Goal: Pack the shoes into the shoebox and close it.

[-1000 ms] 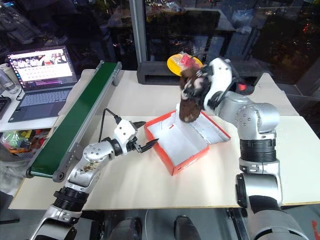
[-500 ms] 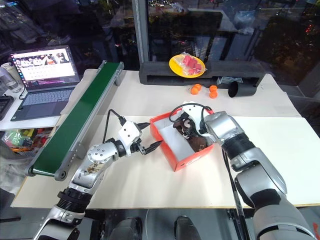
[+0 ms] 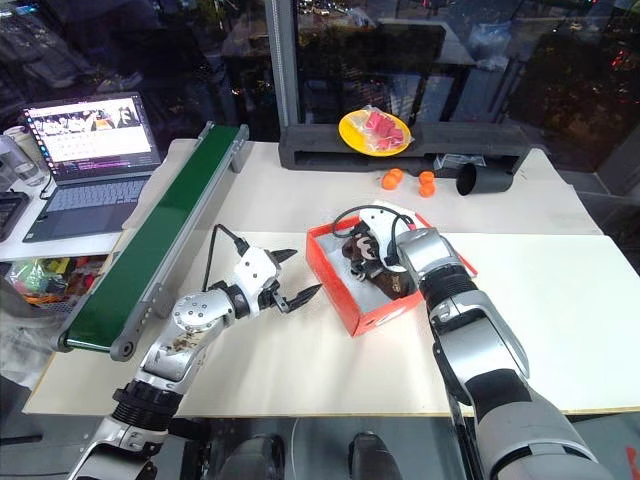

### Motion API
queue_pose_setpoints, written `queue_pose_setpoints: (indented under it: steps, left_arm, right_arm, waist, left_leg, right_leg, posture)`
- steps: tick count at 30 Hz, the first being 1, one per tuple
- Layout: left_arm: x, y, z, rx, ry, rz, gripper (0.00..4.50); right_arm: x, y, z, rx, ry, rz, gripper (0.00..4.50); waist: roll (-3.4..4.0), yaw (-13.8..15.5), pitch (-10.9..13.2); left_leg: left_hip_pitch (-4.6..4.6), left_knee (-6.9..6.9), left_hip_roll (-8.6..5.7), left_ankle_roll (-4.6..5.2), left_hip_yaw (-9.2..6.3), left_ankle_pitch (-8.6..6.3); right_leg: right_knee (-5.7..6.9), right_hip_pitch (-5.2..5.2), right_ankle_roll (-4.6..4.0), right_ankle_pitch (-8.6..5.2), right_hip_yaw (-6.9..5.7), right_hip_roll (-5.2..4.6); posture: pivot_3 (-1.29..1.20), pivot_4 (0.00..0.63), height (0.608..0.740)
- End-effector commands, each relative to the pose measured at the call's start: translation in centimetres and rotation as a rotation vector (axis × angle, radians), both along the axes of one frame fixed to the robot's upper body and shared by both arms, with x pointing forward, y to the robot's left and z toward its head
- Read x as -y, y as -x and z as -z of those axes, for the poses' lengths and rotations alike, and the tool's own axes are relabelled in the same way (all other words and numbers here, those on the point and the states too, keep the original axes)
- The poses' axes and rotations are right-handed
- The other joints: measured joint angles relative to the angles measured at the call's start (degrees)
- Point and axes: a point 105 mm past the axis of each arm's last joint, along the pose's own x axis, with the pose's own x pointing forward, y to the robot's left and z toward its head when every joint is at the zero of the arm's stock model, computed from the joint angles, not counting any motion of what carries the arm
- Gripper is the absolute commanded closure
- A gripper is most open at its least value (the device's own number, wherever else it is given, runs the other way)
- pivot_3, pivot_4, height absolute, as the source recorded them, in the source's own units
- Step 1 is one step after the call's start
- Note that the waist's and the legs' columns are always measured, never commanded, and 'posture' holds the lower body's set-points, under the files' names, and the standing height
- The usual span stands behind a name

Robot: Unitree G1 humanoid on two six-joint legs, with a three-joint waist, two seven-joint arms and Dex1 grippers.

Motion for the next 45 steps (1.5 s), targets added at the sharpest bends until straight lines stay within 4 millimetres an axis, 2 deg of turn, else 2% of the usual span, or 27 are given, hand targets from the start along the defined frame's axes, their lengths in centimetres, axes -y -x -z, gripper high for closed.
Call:
queue_pose_setpoints:
  steps: [1, 3, 6, 9, 11, 13, 15, 17, 19, 21, 26, 31, 38, 45]
  left_arm:
    - [-3.0, -1.7, -2.6, 0.117, 0.018, -0.144, 0.0]
    - [-4.5, -2.5, -3.4, 0.148, 0.027, -0.213, 0.0]
    - [-9.1, -4.5, -5.5, 0.19, 0.129, -0.45, 0.0]
    - [-13.6, -5.5, -6.3, 0.192, 0.195, -0.665, 0.0]
    - [-15.2, -5.7, -5.8, 0.151, 0.215, -0.732, 0.0]
    - [-16.5, -5.8, -5.2, 0.097, 0.229, -0.785, 0.0]
    - [-17.7, -5.8, -4.7, 0.055, 0.247, -0.83, 0.0]
    - [-18.7, -5.7, -4.0, -0.004, 0.245, -0.864, 0.0]
    - [-19.7, -5.6, -3.2, -0.048, 0.214, -0.884, 0.0]
    - [-20.2, -5.6, -2.7, -0.088, 0.21, -0.885, 0.0]
    - [-20.6, -5.5, -2.8, -0.103, 0.203, -0.855, 0.0]
    - [-20.5, -5.7, -2.3, -0.13, 0.163, -0.854, 0.0]
    - [-20.1, -5.9, -1.9, -0.153, 0.157, -0.853, 0.0]
    - [-19.6, -6.1, -1.5, -0.167, 0.149, -0.839, 0.0]
  right_arm:
    - [-0.4, 0.7, -5.4, 0.155, -0.022, -0.013, 0.09]
    - [-0.3, 1.4, -6.4, 0.18, -0.018, -0.01, 0.09]
    - [-0.1, 3.0, -8.4, 0.236, -0.013, -0.022, 0.09]
    - [-0.9, 5.0, -10.9, 0.323, -0.124, -0.088, 0.09]
    - [-2.8, 7.4, -12.9, 0.394, -0.287, -0.225, 0.09]
    - [-4.5, 11.1, -14.1, 0.448, -0.46, -0.396, 0.09]
    - [-5.3, 14.8, -13.0, 0.42, -0.548, -0.543, 0.09]
    - [-5.1, 16.3, -10.0, 0.338, -0.525, -0.565, 0.09]
    - [-4.6, 17.0, -7.0, 0.262, -0.485, -0.544, 0.09]
    - [-4.1, 17.0, -5.0, 0.225, -0.459, -0.503, 0.04]
    - [-3.1, 16.1, -1.4, 0.22, -0.368, -0.418, 0.04]
    - [-3.5, 15.5, -0.1, 0.268, -0.348, -0.399, 0.04]
    - [-4.0, 16.0, 0.8, 0.234, -0.336, -0.423, 0.04]
    - [-4.3, 16.0, 1.0, 0.232, -0.34, -0.412, 0.04]
  waist:
    - [0.01, 0.01, 0.0]
    - [0.01, 0.08, 0.0]
    - [0.01, 0.34, 0.01]
    - [0.0, 0.53, 0.01]
    - [0.01, 0.42, 0.0]
    - [0.0, 0.34, 0.0]
    - [0.0, 0.44, 0.0]
    - [-0.02, 0.73, -0.01]
    - [-0.07, 1.25, -0.04]
    - [-0.08, 1.43, -0.04]
    - [-0.09, 1.5, -0.04]
    - [-0.09, 1.33, -0.05]
    - [-0.1, 1.67, -0.05]
    - [-0.1, 1.65, -0.05]
  left_leg:
    - [-0.03, 0.0, 0.0, 0.0, 0.0, 0.0]
    - [-0.04, -0.01, 0.01, 0.0, -0.02, 0.0]
    - [-0.08, -0.01, 0.0, 0.0, -0.02, 0.0]
    - [-0.11, 0.01, 0.0, 0.0, -0.04, 0.0]
    - [-0.14, 0.0, 0.0, 0.0, -0.08, 0.0]
    - [-0.14, -0.05, 0.0, 0.0, -0.13, -0.01]
    - [-0.15, -0.1, 0.02, 0.0, -0.32, -0.02]
    - [-0.25, -0.1, 0.02, 0.0, -0.54, -0.03]
    - [-0.28, -0.06, -0.01, -0.02, -0.64, -0.04]
    - [-0.28, 0.01, -0.04, -0.04, -0.6, -0.02]
    - [-0.04, 0.08, 0.01, -0.24, -0.6, 0.13]
    - [0.04, 0.06, 0.03, -0.28, -0.6, 0.17]
    - [-0.01, 0.06, 0.02, -0.29, -0.61, 0.16]
    - [-0.01, 0.06, 0.02, -0.29, -0.61, 0.16]
  right_leg:
    - [0.03, -0.04, 0.0, 0.0, 0.0, 0.0]
    - [0.03, -0.06, 0.0, 0.0, -0.01, 0.01]
    - [0.0, -0.05, 0.0, 0.0, -0.02, 0.0]
    - [-0.01, -0.07, 0.01, 0.0, -0.05, -0.01]
    - [-0.02, -0.07, 0.01, 0.0, -0.07, -0.01]
    - [0.03, -0.04, 0.01, 0.0, -0.12, -0.01]
    - [0.07, 0.08, 0.01, 0.0, -0.36, 0.0]
    - [0.02, 0.14, 0.01, 0.01, -0.67, -0.03]
    - [-0.01, 0.21, 0.0, 0.0, -0.85, -0.09]
    - [-0.05, 0.22, -0.01, 0.01, -0.84, -0.13]
    - [0.03, 0.22, -0.15, -0.03, -0.85, -0.04]
    - [0.08, 0.22, -0.2, -0.05, -0.84, -0.01]
    - [0.06, 0.23, -0.19, -0.05, -0.85, -0.02]
    - [0.06, 0.24, -0.2, -0.05, -0.85, -0.01]
  posture:
    - [0.0, 0.15, 0.733]
    - [0.0, 0.15, 0.733]
    - [0.0, 0.15, 0.733]
    - [0.0, 0.15, 0.733]
    - [0.0, 0.15, 0.733]
    - [0.0, 0.15, 0.733]
    - [0.0, 0.15, 0.733]
    - [0.0, 0.15, 0.733]
    - [0.0, 0.15, 0.733]
    - [0.0, 0.15, 0.733]
    - [0.0, 0.15, 0.733]
    - [0.0, 0.15, 0.733]
    - [0.0, 0.15, 0.733]
    - [0.0, 0.15, 0.733]
